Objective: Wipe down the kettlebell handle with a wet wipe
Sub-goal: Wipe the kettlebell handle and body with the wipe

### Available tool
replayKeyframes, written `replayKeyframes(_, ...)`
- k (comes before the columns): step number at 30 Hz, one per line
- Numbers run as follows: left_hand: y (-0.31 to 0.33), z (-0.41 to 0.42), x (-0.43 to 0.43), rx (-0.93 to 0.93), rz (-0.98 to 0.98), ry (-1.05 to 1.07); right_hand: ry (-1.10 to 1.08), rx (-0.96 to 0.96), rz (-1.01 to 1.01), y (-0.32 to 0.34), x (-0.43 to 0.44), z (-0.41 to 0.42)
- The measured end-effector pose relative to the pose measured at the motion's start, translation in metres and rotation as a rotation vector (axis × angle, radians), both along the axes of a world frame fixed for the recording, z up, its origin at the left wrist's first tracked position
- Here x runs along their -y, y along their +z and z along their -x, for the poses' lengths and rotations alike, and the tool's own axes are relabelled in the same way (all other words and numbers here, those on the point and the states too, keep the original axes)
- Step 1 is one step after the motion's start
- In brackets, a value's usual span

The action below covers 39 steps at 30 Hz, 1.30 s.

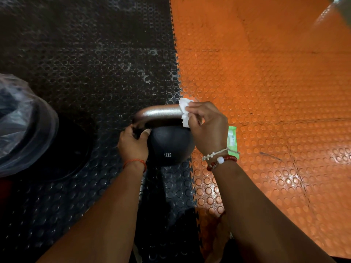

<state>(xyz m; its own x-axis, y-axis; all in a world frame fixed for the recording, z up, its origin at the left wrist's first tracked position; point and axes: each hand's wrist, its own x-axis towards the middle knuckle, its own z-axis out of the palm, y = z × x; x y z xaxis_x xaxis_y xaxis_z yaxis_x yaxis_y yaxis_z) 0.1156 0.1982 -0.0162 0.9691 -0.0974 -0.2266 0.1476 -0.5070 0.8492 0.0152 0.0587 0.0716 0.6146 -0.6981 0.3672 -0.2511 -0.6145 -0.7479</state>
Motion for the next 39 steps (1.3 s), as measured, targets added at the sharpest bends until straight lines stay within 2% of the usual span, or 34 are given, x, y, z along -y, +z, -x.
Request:
replayKeyframes(5,0.002,0.001,0.0,-0.002,0.0,-0.001,-0.08,-0.023,-0.039,0.0,0.008,-0.002)
replayKeyframes(9,0.003,0.001,0.001,-0.015,0.005,0.009,0.002,-0.004,0.07,0.001,-0.007,-0.009)
replayKeyframes(14,0.002,0.002,-0.001,-0.012,0.004,-0.002,-0.106,-0.018,0.045,-0.002,0.003,-0.004)
replayKeyframes(19,0.008,0.002,0.0,-0.019,0.001,0.004,-0.087,-0.009,0.152,-0.003,-0.012,-0.001)
replayKeyframes(23,0.01,0.003,0.0,-0.03,-0.005,0.001,-0.193,-0.027,0.109,-0.001,-0.006,-0.003)
replayKeyframes(28,0.011,0.002,0.0,-0.038,-0.017,0.003,-0.143,-0.001,0.195,-0.006,-0.02,-0.004)
replayKeyframes(33,0.012,0.004,0.001,-0.023,-0.026,-0.004,-0.277,-0.016,0.054,-0.01,-0.012,0.001)
replayKeyframes(37,0.015,0.003,0.001,-0.016,-0.026,0.005,-0.227,-0.036,0.178,-0.006,-0.024,-0.008)
replayKeyframes(39,0.016,0.003,0.0,-0.008,-0.037,0.001,-0.254,-0.035,0.171,-0.009,-0.023,-0.004)
